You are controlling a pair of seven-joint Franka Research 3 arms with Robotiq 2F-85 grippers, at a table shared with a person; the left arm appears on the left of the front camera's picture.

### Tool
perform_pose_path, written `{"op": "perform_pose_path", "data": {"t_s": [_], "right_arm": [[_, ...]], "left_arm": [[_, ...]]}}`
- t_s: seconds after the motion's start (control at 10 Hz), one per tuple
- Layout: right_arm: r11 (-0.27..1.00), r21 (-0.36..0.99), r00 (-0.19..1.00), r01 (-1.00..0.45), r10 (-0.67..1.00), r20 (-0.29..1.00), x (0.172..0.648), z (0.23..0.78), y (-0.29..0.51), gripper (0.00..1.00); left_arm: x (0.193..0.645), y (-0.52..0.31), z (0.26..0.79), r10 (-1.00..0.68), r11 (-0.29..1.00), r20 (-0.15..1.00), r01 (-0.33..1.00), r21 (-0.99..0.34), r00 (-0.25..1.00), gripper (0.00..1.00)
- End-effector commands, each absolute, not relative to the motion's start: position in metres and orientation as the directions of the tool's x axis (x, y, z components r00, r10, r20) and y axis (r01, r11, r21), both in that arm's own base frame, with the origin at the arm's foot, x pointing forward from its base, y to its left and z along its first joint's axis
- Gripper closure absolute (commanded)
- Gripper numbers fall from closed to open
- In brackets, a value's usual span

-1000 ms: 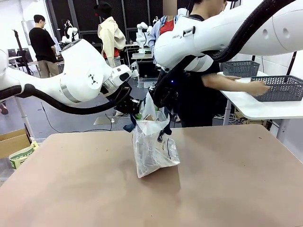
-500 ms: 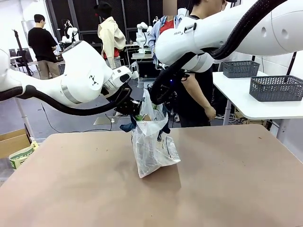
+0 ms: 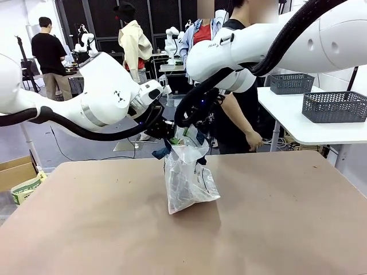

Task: Transfer purchased items from the store into the shopping bag.
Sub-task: Move the Reusable shopping bag to the right side of the table.

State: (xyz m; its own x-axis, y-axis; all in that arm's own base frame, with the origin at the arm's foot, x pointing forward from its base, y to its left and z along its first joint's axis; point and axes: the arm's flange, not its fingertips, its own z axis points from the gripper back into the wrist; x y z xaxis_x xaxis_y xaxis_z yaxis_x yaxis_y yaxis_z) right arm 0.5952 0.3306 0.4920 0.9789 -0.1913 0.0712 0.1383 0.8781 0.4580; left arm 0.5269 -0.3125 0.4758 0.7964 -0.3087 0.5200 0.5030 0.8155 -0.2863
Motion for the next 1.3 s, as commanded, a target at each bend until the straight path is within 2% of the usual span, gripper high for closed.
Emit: {"op": "perform_pose_path", "data": {"t_s": [0.0, 0.2, 0.3, 0.4, 0.7, 1.2], "right_arm": [[0.834, 0.509, 0.963, 0.211, -0.266, 0.036, 0.601, 0.493, 0.338, 1.00], [0.815, 0.522, 0.950, 0.251, -0.312, 0.029, 0.600, 0.495, 0.337, 1.00], [0.841, 0.500, 0.958, 0.208, -0.277, 0.067, 0.600, 0.495, 0.334, 1.00], [0.846, 0.482, 0.962, 0.226, -0.272, 0.027, 0.599, 0.492, 0.331, 1.00], [0.847, 0.480, 0.961, 0.227, -0.274, 0.030, 0.600, 0.492, 0.330, 1.00], [0.798, 0.506, 0.927, 0.326, -0.375, -0.006, 0.603, 0.492, 0.339, 1.00]], "left_arm": [[0.531, -0.316, 0.477, -0.345, 0.788, 0.525, 0.544, -0.289, 0.778, 1.00], [0.532, -0.322, 0.473, -0.360, 0.787, 0.509, 0.548, -0.285, 0.782, 1.00], [0.535, -0.323, 0.474, -0.366, 0.782, 0.518, 0.557, -0.279, 0.773, 1.00], [0.530, -0.317, 0.471, -0.328, 0.808, 0.513, 0.517, -0.284, 0.793, 1.00], [0.532, -0.318, 0.470, -0.331, 0.807, 0.512, 0.519, -0.282, 0.793, 1.00], [0.535, -0.328, 0.479, -0.312, 0.817, 0.516, 0.503, -0.282, 0.798, 1.00]]}}
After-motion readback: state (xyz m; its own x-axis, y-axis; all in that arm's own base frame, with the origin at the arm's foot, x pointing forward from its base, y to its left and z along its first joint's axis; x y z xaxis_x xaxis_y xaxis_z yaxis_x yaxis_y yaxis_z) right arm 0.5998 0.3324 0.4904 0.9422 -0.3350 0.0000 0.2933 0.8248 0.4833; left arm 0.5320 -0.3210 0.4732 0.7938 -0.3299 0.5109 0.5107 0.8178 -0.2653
